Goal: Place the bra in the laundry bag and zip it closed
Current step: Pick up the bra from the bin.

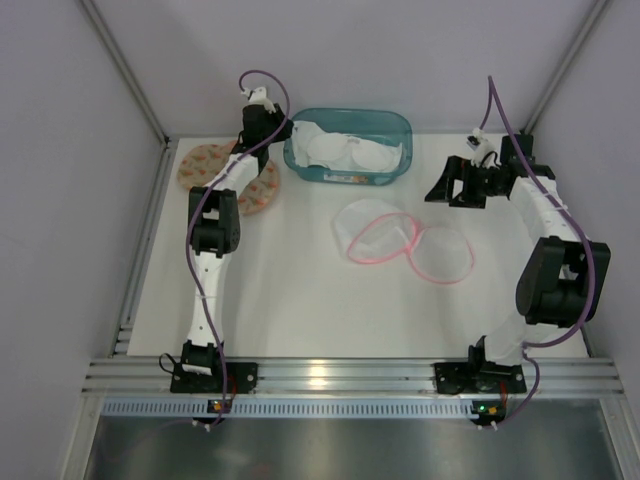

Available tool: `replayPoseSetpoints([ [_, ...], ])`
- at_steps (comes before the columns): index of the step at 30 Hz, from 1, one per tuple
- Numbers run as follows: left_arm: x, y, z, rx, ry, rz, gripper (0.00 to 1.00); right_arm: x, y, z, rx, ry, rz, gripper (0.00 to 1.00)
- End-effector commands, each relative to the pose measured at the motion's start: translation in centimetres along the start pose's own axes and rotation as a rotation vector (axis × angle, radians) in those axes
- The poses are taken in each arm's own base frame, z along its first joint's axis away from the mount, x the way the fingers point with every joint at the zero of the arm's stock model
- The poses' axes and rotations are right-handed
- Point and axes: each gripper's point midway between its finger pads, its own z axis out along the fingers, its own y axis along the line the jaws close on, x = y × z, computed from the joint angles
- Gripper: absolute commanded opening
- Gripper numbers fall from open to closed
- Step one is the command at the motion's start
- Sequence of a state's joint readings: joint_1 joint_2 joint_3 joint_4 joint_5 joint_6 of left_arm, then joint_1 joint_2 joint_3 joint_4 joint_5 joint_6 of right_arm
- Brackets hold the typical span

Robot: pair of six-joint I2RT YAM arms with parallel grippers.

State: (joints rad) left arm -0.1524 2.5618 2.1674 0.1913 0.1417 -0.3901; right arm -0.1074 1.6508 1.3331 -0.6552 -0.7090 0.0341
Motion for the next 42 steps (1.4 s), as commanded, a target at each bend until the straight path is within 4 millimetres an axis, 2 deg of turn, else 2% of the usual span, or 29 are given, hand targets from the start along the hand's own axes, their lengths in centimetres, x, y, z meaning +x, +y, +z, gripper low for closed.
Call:
replayPoseSetpoints([
  [1,-3.2,-1.9,-0.3,0.045,-0.071,0.026,0.31,-0.2,0.3,0.0,-0.007,0.001,-0.014,0.99],
  [12,-1.5,-1.5,0.0,0.023,-0.041,0.048,0.31,0.1,-0.1,0.3,-0.004,0.011,-0.004,0.99],
  [21,-0.9,-1.2,0.0,-0.012,-0.029,0.083,0.33,0.5,-0.2,0.4,-0.002,0.018,-0.002,0.99],
  [24,-0.8,-1.2,0.1,-0.011,-0.028,0.088,0.28,0.5,-0.3,0.4,-0.001,0.018,-0.002,0.99],
  [28,-0.4,-1.4,0.1,-0.009,-0.018,0.103,0.27,0.6,-0.4,0.5,0.001,0.022,0.0,0.99],
  [30,-0.2,-1.5,0.0,-0.003,-0.011,0.103,0.15,0.5,-0.4,0.5,0.001,0.021,0.001,0.99],
  [31,-0.5,-1.7,-0.1,0.003,-0.015,0.101,0.1,0.5,-0.4,0.5,0.001,0.021,-0.001,0.99],
  [32,-0.8,-2.0,-0.2,0.011,-0.017,0.098,0.0,0.5,-0.4,0.5,0.001,0.02,-0.003,0.99],
  [33,-1.0,-2.2,-0.3,0.02,-0.019,0.09,0.0,0.4,-0.3,0.4,0.001,0.019,-0.005,0.99],
  [35,-2.7,-3.6,-0.9,0.065,-0.048,0.089,0.0,0.5,-0.3,0.4,-0.001,0.02,-0.004,0.99],
  [36,-2.7,-3.7,-1.1,0.072,-0.046,0.093,0.0,0.4,-0.2,0.3,-0.002,0.02,-0.003,0.99],
  [37,-4.6,-4.7,-1.9,0.091,-0.079,0.1,0.0,0.4,-0.2,0.3,-0.003,0.018,-0.009,0.99],
  [39,-6.0,-6.0,-2.8,0.129,-0.098,0.112,0.0,0.3,0.0,0.1,-0.004,0.014,-0.013,0.99],
  [40,-7.9,-7.0,-3.7,0.145,-0.126,0.121,0.0,0.2,0.0,0.0,-0.006,0.01,-0.015,0.99],
  [42,-9.3,-8.1,-4.8,0.174,-0.14,0.132,0.0,0.2,0.2,0.0,-0.012,0.01,-0.017,0.99],
])
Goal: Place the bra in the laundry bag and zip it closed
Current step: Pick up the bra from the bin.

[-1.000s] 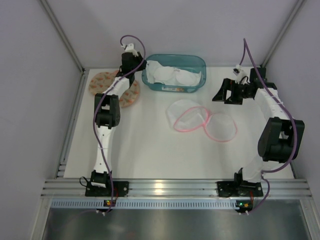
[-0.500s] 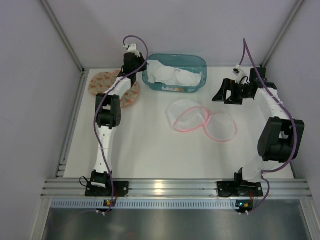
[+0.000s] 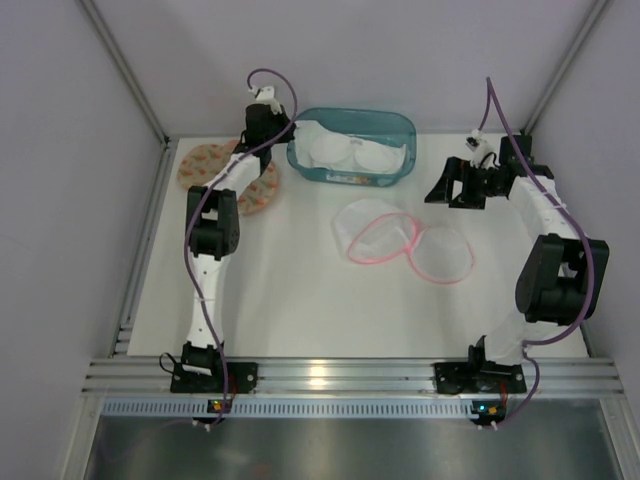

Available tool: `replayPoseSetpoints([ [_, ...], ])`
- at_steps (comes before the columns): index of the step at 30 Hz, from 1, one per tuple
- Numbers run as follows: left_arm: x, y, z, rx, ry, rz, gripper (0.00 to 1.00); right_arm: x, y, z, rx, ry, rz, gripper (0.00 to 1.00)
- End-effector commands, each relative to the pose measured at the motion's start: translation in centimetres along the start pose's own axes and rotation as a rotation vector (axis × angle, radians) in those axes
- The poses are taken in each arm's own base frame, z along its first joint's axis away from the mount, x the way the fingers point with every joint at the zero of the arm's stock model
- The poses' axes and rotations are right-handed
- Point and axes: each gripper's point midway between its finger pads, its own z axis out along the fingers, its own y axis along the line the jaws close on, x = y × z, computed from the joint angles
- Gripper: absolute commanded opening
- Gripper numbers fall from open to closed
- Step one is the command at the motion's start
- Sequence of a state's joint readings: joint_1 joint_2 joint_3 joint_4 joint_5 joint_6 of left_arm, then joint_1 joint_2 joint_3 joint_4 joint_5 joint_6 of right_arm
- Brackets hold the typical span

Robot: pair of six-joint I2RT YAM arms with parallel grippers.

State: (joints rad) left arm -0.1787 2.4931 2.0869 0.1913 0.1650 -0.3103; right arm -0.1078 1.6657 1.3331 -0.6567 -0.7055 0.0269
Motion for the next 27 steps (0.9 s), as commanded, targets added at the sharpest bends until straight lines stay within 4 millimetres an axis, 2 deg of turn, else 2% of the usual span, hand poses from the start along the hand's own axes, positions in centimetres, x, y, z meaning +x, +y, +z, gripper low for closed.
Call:
replayPoseSetpoints([
  [1,-11.8,-6.2,-4.6,0.143,-0.199,0.065,0.0,-0.1,0.6,-0.4,-0.017,-0.007,-0.024,0.99],
  [9,-16.1,-10.8,-9.0,0.26,-0.237,0.073,0.0,-0.4,1.5,-1.1,-0.027,-0.03,-0.043,0.99],
  [12,-18.7,-13.1,-11.3,0.302,-0.267,0.066,0.0,-0.5,2.0,-1.7,-0.029,-0.038,-0.055,0.99],
  [14,-19.9,-13.9,-12.6,0.314,-0.28,0.066,0.0,-0.2,2.2,-1.8,-0.036,-0.034,-0.052,0.99],
  [18,-23.7,-16.5,-16.3,0.353,-0.324,0.086,0.0,0.6,2.5,-2.0,-0.051,-0.028,-0.086,0.99],
  [20,-24.6,-17.3,-17.6,0.363,-0.325,0.09,0.0,1.0,2.5,-2.0,-0.054,-0.024,-0.091,0.99],
  [21,-25.7,-17.9,-18.8,0.373,-0.343,0.097,0.0,1.2,2.5,-2.1,-0.054,-0.021,-0.094,1.0],
  [23,-26.4,-18.8,-20.1,0.385,-0.348,0.108,0.0,1.5,2.7,-2.2,-0.059,-0.022,-0.1,1.0],
  [27,-28.4,-20.5,-24.2,0.404,-0.356,0.118,0.0,2.0,3.3,-2.5,-0.086,-0.016,-0.116,0.99],
])
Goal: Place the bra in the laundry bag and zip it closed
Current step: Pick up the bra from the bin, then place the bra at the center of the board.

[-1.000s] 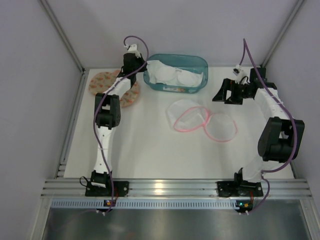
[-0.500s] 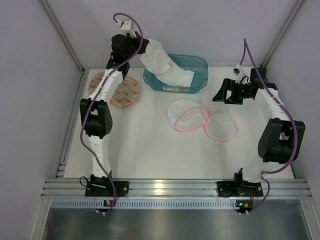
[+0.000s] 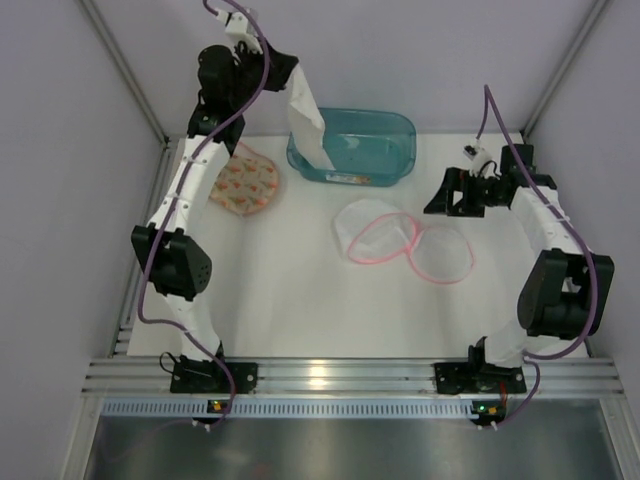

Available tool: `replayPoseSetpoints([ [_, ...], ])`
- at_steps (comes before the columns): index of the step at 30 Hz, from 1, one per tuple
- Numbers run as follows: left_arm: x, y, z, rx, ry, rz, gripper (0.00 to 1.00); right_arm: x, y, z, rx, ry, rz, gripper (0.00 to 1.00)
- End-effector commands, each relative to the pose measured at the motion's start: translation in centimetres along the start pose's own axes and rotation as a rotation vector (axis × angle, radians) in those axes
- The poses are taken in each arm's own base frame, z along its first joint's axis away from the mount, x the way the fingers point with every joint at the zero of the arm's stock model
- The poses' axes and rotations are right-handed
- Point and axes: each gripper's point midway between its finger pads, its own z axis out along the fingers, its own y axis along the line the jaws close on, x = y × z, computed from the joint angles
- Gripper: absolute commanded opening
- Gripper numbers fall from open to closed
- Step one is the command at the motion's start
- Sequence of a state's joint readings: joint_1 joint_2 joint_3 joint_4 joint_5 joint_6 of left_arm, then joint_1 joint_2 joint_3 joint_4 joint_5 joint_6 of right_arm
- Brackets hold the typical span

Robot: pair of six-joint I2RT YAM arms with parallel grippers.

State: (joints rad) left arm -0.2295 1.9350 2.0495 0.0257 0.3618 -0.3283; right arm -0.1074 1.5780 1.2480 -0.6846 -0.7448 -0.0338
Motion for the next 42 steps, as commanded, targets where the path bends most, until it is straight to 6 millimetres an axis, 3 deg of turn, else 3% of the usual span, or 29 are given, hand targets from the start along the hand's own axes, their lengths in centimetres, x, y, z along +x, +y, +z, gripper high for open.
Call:
replayPoseSetpoints([
  [1,-7.9,-5.3,-4.0,0.072,-0.101,0.049,0.0,-0.3,2.1,-1.3,-0.054,-0.034,-0.075,1.0],
  [6,-11.2,-8.8,-7.6,0.107,-0.126,0.05,0.0,0.3,2.5,-1.5,-0.066,-0.018,-0.095,0.99],
  [9,-12.1,-10.7,-9.7,0.129,-0.113,0.018,0.0,0.5,2.8,-1.8,-0.07,-0.017,-0.112,0.99],
  [13,-11.7,-12.8,-12.3,0.165,-0.066,-0.042,0.0,1.0,2.9,-1.9,-0.07,-0.008,-0.123,1.0],
  [14,-10.4,-12.6,-12.5,0.162,-0.036,-0.06,0.0,1.0,2.9,-1.9,-0.071,-0.006,-0.124,0.99],
  [17,-10.7,-14.7,-15.3,0.207,-0.025,-0.075,0.0,1.1,3.0,-2.0,-0.071,-0.005,-0.129,0.99],
  [18,-9.6,-14.6,-15.5,0.209,0.0,-0.091,0.0,1.2,3.0,-2.0,-0.07,-0.003,-0.134,0.99],
  [23,-8.4,-17.7,-18.5,0.321,0.06,-0.16,0.0,1.2,3.2,-2.2,-0.07,0.0,-0.143,0.99],
  [26,-5.6,-18.8,-20.9,0.38,0.145,-0.213,0.0,1.8,3.3,-2.2,-0.075,0.012,-0.143,0.99],
  [27,-2.0,-17.9,-21.1,0.364,0.22,-0.252,0.0,2.2,3.2,-2.1,-0.075,0.017,-0.139,0.99],
  [29,-0.2,-18.8,-23.9,0.403,0.257,-0.245,0.0,2.6,3.1,-2.0,-0.076,0.027,-0.142,0.99],
  [31,3.7,-18.5,-26.2,0.411,0.338,-0.241,0.0,2.9,3.2,-2.0,-0.077,0.039,-0.141,0.99],
  [34,7.1,-17.5,-28.3,0.363,0.417,-0.226,0.0,3.0,3.1,-1.9,-0.075,0.048,-0.146,0.99],
  [38,7.8,-16.0,-29.8,0.272,0.437,-0.141,0.0,3.0,3.4,-2.0,-0.079,0.052,-0.162,0.99],
  [40,6.4,-15.8,-29.8,0.256,0.396,-0.085,0.0,3.1,3.3,-1.9,-0.077,0.056,-0.166,0.99],
  [42,6.5,-15.7,-29.1,0.256,0.414,-0.11,0.0,3.1,3.3,-1.6,-0.078,0.062,-0.168,0.99],
])
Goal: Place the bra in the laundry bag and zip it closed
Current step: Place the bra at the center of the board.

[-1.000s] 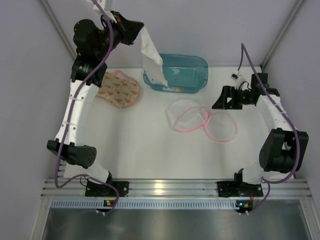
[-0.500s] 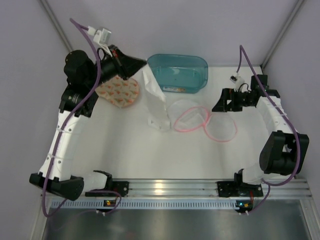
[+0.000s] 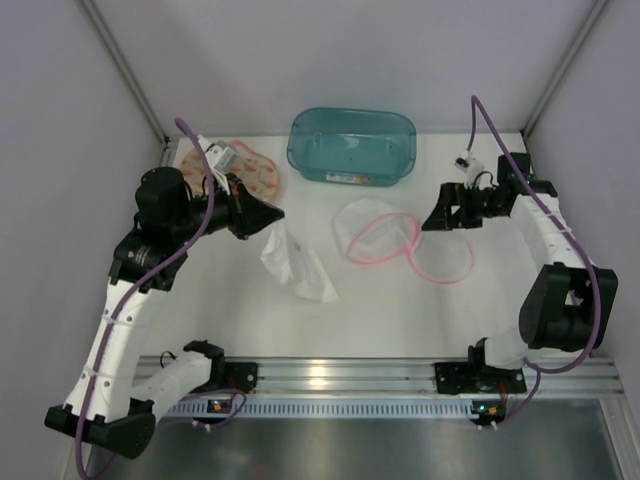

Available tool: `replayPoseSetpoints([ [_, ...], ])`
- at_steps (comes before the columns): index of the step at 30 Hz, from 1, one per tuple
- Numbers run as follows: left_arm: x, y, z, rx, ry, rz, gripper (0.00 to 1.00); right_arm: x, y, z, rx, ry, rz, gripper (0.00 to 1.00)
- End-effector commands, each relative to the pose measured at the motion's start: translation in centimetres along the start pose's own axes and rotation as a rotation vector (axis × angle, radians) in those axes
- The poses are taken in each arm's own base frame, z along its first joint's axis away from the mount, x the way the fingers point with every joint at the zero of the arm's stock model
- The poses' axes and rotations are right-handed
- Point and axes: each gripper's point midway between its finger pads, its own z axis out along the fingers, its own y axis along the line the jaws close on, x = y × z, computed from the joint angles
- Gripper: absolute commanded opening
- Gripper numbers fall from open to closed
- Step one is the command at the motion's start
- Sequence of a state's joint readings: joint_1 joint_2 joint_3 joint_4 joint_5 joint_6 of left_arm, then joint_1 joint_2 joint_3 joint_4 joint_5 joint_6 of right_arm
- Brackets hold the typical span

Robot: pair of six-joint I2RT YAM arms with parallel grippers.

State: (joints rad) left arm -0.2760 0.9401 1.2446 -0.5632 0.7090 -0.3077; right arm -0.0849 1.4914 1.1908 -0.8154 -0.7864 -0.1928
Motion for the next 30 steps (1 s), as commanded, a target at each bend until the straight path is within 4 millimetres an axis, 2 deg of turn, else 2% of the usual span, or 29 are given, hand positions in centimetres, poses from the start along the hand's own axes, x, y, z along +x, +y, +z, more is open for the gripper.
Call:
replayPoseSetpoints([
  [1,-2.2,-0.2,-0.3,-0.017,-0.034,0.067,0.0,-0.7,1.0,-0.2,-0.015,-0.016,-0.07,0.99],
  [3,-2.4,0.2,0.6,-0.005,-0.012,0.039,0.0,-0.8,1.0,-0.2,-0.014,-0.011,-0.068,0.99],
  [5,-4.0,-0.3,1.4,0.018,-0.047,0.045,0.0,-0.9,1.0,-0.3,-0.007,-0.015,-0.071,1.0],
  [6,-4.4,0.0,2.2,0.023,-0.047,0.037,0.0,-1.0,1.0,-0.4,-0.002,-0.018,-0.078,1.0],
  [8,-7.0,-1.0,2.8,0.043,-0.097,0.063,0.0,-0.9,1.0,-0.5,0.005,-0.018,-0.082,0.99],
  [9,-7.2,-1.2,4.3,0.064,-0.076,0.06,0.0,-0.8,1.0,-0.5,0.006,-0.013,-0.081,0.99],
  [10,-9.2,-2.3,4.3,0.073,-0.114,0.09,0.0,-0.9,1.0,-0.6,0.007,-0.014,-0.082,0.99],
  [11,-9.7,-3.8,5.0,0.113,-0.116,0.096,0.0,-0.9,1.0,-0.6,0.009,-0.014,-0.082,0.99],
  [12,-11.2,-4.6,5.8,0.135,-0.134,0.101,0.0,-0.8,1.0,-0.5,0.01,-0.015,-0.077,0.99],
  [15,-13.4,-7.7,7.2,0.217,-0.164,0.087,0.0,-1.0,0.9,-0.5,0.012,-0.017,-0.071,0.99],
  [16,-13.7,-9.1,7.3,0.251,-0.169,0.071,0.0,-1.0,0.8,-0.5,0.015,-0.016,-0.068,0.99],
  [17,-14.0,-9.7,7.7,0.269,-0.171,0.066,0.0,-1.1,0.8,-0.5,0.017,-0.018,-0.07,1.0],
  [19,-15.5,-11.9,6.9,0.328,-0.208,0.059,0.0,-1.3,0.8,-0.5,0.021,-0.02,-0.069,0.99],
  [22,-17.2,-13.2,5.4,0.358,-0.277,0.058,0.0,-1.3,0.5,-0.4,0.026,-0.015,-0.063,0.99],
  [23,-17.8,-13.8,4.2,0.357,-0.311,0.061,0.0,-1.3,0.4,-0.4,0.03,-0.012,-0.059,0.99],
  [25,-17.5,-13.2,3.8,0.331,-0.316,0.025,0.0,-1.3,0.3,-0.2,0.03,-0.01,-0.051,0.99],
  [26,-17.5,-13.4,2.3,0.323,-0.339,0.022,0.0,-1.3,0.3,-0.2,0.03,-0.009,-0.049,0.99],
  [27,-16.2,-11.7,3.0,0.275,-0.319,-0.013,0.0,-1.3,0.3,-0.1,0.031,-0.008,-0.047,0.99],
  [28,-15.9,-9.9,2.6,0.211,-0.334,-0.021,0.0,-1.3,0.3,0.0,0.031,-0.006,-0.049,1.0],
  [29,-14.3,-8.5,2.0,0.164,-0.324,-0.033,0.0,-1.2,0.2,0.1,0.032,-0.002,-0.045,0.99],
  [30,-13.6,-6.5,2.0,0.089,-0.329,-0.043,0.0,-1.1,0.2,0.3,0.03,0.004,-0.044,0.99],
])
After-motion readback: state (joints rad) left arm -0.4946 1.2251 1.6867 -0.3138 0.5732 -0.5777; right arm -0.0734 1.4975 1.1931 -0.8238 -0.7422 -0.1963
